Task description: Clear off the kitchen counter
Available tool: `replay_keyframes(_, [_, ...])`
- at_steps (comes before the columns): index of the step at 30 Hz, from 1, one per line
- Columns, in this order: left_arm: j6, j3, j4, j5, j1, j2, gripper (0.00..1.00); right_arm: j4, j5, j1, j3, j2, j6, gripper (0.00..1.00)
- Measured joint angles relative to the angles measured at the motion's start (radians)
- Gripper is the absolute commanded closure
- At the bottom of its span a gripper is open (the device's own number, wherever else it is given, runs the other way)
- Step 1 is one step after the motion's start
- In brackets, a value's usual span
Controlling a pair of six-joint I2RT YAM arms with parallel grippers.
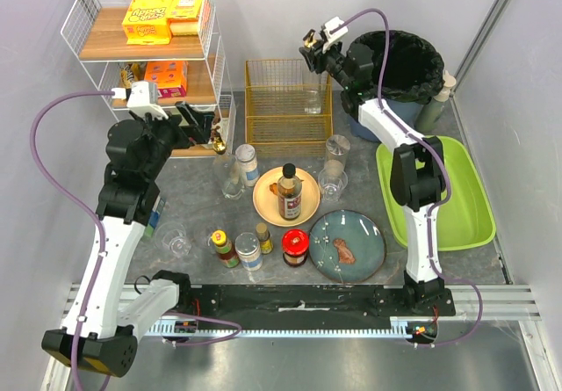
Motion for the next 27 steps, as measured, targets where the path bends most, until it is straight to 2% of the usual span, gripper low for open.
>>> replay_keyframes(9, [0.0, 0.0, -0.001, 0.009, 0.0, 0.024, 0.02, 0.09, 0.016, -0.001, -0.139, -0.014, 0.038, 0.9])
replay_keyframes(21, [0.0, 0.0, -0.001, 0.008, 0.0, 0.024, 0.02, 0.085, 0.042, 0.0, -0.145, -0.02, -0.01, 0.93])
replay_keyframes(24, [0.0, 0.0, -0.001, 0.008, 0.0, 0.024, 0.02, 0.068, 0.042, 0.0, -0.139, -0.022, -0.034, 0.8])
replay_keyframes(25, [0.0, 0.0, -0.001, 0.008, 0.0, 0.024, 0.02, 0.064, 0.042, 0.0, -0.139, -0.024, -0.037, 0.7])
replay_keyframes(26, [0.0, 0.0, -0.001, 0.008, 0.0, 0.024, 0.02, 0.061, 0.042, 0.0, -0.139, -0.024, -0.038, 0.55])
replay_keyframes(27, [0.0, 0.0, -0.001, 0.008, 0.0, 0.024, 0.02, 0.057, 0.043, 0.0, -0.139, -0.026, -0.039, 0.47])
